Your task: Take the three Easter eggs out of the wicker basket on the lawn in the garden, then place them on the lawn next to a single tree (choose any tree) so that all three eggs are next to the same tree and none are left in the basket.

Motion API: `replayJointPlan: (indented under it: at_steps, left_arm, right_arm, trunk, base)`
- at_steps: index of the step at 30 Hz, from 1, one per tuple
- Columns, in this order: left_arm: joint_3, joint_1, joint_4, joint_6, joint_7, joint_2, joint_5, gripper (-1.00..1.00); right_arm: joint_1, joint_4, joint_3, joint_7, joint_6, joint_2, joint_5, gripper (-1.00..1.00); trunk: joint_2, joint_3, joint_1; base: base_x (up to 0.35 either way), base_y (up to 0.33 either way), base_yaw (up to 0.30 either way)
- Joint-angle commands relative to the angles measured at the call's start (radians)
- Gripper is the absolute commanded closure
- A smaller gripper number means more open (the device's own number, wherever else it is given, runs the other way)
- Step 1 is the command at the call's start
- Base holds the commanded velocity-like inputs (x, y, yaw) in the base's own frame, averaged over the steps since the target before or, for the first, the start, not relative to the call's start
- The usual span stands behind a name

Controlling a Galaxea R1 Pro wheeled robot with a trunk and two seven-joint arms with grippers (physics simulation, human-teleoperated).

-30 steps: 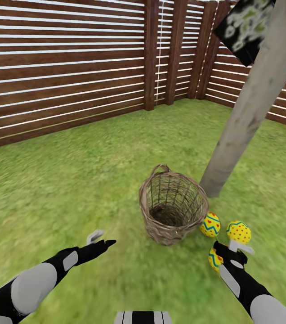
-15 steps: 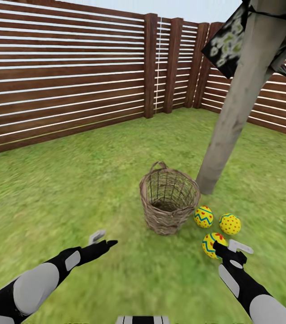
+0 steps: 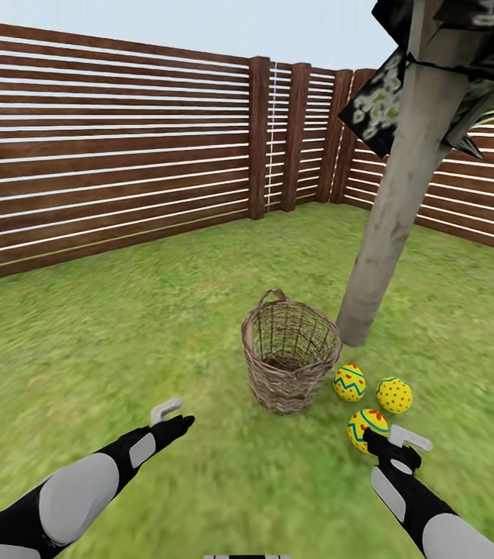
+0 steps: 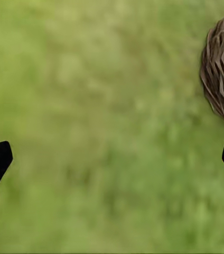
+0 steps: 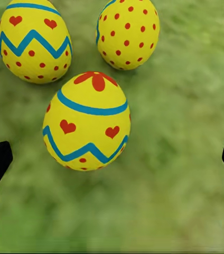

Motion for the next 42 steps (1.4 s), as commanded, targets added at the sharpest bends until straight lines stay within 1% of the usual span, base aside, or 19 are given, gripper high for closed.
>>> replayJointPlan:
  at_steps: [1,3,6,8,11,13,15,19,23,27,28,33,37,42]
  left_arm:
    - [0.009,0.0,-0.002,-0.002,0.007,-0.001,-0.009,-1.0]
    - [0.009,0.0,-0.002,-0.01,0.016,-0.002,-0.009,-1.0]
    - [0.009,0.0,-0.002,-0.016,0.021,-0.002,-0.009,-1.0]
    - [0.009,0.0,-0.002,-0.018,0.023,-0.003,-0.009,-1.0]
    - [0.009,0.004,-0.002,-0.02,0.024,-0.005,-0.009,-1.0]
    - [0.009,0.014,-0.002,-0.02,0.025,-0.006,-0.009,-1.0]
    - [0.009,0.025,-0.002,-0.02,0.025,-0.007,-0.009,-1.0]
    - [0.009,0.037,-0.002,-0.02,0.025,-0.014,-0.009,-1.0]
    - [0.009,0.065,-0.002,-0.02,0.025,-0.024,-0.009,-1.0]
    - [0.009,0.089,-0.002,-0.02,0.025,-0.027,-0.009,-1.0]
    - [0.009,0.094,-0.002,-0.02,0.025,-0.027,-0.009,-1.0]
    - [0.01,0.157,-0.002,-0.02,0.025,-0.022,-0.005,-1.0]
    - [0.01,0.184,-0.002,-0.021,0.025,-0.012,0.0,-1.0]
    - [0.01,0.202,-0.002,-0.022,0.025,-0.009,0.001,-1.0]
  right_arm:
    - [-0.001,0.016,0.007,-0.004,-0.021,0.017,-0.008,-1.0]
    - [-0.001,0.058,0.008,-0.004,-0.047,0.037,-0.004,-1.0]
    - [-0.001,0.131,0.008,-0.003,-0.09,0.051,0.001,-1.0]
    - [-0.001,0.182,0.008,0.006,-0.134,0.058,0.002,-1.0]
    - [0.0,0.258,0.007,0.048,-0.216,0.066,0.004,-1.0]
    - [0.0,0.298,0.008,0.085,-0.253,0.069,0.003,-1.0]
    - [0.001,0.323,0.007,0.117,-0.274,0.072,0.002,-1.0]
    - [0.001,0.342,0.006,0.151,-0.291,0.074,0.001,-1.0]
    - [0.001,0.347,0.004,0.16,-0.296,0.07,-0.001,-1.0]
    - [0.001,0.349,0.004,0.162,-0.297,0.07,-0.002,-1.0]
    - [0.001,0.349,0.004,0.162,-0.297,0.071,-0.002,-1.0]
    - [0.001,0.352,0.005,0.163,-0.297,0.074,-0.004,-1.0]
    - [0.001,0.352,0.005,0.163,-0.297,0.075,-0.004,-1.0]
    - [0.001,0.353,0.005,0.163,-0.297,0.075,-0.005,-1.0]
  trunk:
    - [0.0,0.003,-0.001]
    - [0.0,0.011,-0.002]
    - [0.001,0.023,-0.003]
    - [0.002,0.03,-0.004]
    - [0.002,0.042,-0.005]
    - [0.003,0.05,-0.006]
    - [0.003,0.057,-0.007]
    - [0.004,0.073,-0.009]
    - [0.005,0.088,-0.011]
    - [0.006,0.104,-0.012]
    - [0.006,0.108,-0.013]
    - [0.007,0.127,-0.015]
    - [0.008,0.142,-0.017]
    - [0.01,0.162,-0.019]
  base:
    - [-0.002,0.0,0.0]
    - [-0.001,0.0,0.0]
    - [0.0,0.0,0.0]
    - [0.0,0.0,0.0]
    - [0.0,0.0,0.0]
    - [0.0,0.0,0.0]
    - [0.0,0.0,0.0]
    - [0.0,0.0,0.0]
    - [0.0,0.0,0.0]
    - [0.0,0.0,0.0]
    - [0.0,0.0,0.0]
    - [0.0,0.0,0.0]
    - [0.0,0.0,0.0]
    - [0.0,0.0,0.0]
